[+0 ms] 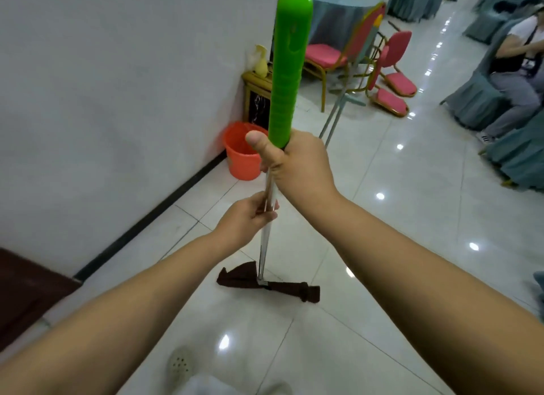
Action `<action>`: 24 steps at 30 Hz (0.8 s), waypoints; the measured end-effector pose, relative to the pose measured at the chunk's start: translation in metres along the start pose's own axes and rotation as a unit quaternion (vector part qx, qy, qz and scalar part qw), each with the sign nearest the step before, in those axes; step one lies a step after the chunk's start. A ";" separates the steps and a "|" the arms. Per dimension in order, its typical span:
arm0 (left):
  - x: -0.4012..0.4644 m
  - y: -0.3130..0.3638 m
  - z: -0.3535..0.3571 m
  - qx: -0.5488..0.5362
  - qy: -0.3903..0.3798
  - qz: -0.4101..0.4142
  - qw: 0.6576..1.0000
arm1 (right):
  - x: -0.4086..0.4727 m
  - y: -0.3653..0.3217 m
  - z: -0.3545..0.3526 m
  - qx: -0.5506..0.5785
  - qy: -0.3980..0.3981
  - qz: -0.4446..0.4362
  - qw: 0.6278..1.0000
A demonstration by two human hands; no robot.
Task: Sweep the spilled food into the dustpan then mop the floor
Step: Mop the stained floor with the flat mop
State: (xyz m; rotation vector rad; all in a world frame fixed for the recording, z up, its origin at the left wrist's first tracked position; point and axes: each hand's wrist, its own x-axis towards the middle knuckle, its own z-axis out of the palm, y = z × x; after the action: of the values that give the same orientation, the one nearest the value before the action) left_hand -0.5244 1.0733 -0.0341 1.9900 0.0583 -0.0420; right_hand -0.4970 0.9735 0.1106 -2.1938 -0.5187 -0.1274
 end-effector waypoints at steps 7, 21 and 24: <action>-0.020 -0.049 -0.126 -0.017 0.085 -0.038 0.995 | 0.040 -0.089 0.098 0.048 -0.066 -0.036 0.996; -0.059 -0.120 -0.313 0.070 0.245 -0.073 0.964 | 0.099 -0.212 0.250 0.142 -0.139 -0.104 0.975; -0.062 -0.127 -0.334 0.072 0.275 -0.078 0.955 | 0.109 -0.226 0.271 0.148 -0.142 -0.114 0.972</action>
State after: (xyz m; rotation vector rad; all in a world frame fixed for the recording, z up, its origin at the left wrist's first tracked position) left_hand -0.5931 1.4290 -0.0101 2.0847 0.5873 0.4184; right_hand -0.5141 1.3412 0.1343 -1.8638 -0.8916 0.1363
